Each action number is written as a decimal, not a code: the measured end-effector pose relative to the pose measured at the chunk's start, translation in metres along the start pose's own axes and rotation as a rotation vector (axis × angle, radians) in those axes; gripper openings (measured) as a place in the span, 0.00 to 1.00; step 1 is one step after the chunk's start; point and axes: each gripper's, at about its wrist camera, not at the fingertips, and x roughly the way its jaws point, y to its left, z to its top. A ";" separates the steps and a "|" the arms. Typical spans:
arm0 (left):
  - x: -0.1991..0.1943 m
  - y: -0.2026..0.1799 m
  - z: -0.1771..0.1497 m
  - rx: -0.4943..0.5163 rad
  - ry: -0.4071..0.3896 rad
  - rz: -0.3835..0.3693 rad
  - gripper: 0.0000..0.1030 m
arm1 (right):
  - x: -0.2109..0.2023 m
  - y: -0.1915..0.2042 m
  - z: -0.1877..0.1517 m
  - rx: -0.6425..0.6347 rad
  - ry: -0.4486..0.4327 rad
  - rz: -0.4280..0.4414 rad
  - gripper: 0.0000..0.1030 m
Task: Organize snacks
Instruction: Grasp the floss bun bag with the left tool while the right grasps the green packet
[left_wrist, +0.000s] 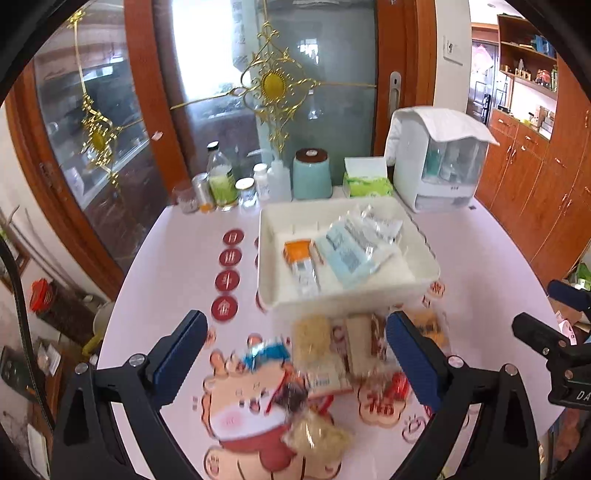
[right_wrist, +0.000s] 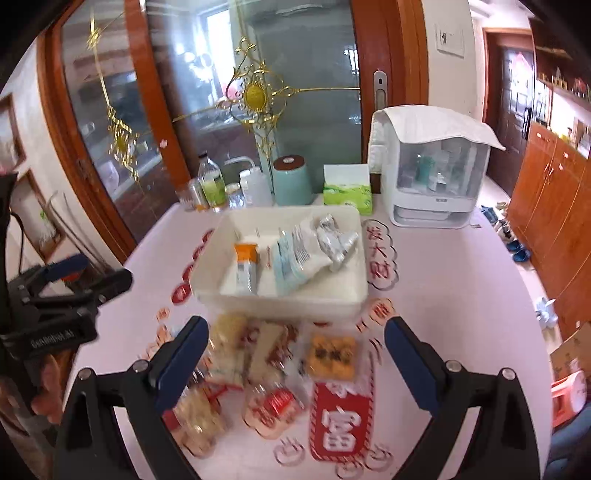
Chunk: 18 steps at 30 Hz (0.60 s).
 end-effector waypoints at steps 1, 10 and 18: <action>-0.003 0.000 -0.009 -0.002 0.007 0.002 0.94 | -0.004 -0.001 -0.010 -0.013 0.004 -0.010 0.94; 0.014 0.001 -0.086 -0.065 0.156 -0.020 0.94 | -0.003 -0.012 -0.088 -0.064 0.094 -0.001 0.93; 0.042 -0.016 -0.154 -0.039 0.265 0.015 0.94 | 0.031 -0.006 -0.170 -0.134 0.272 0.007 0.85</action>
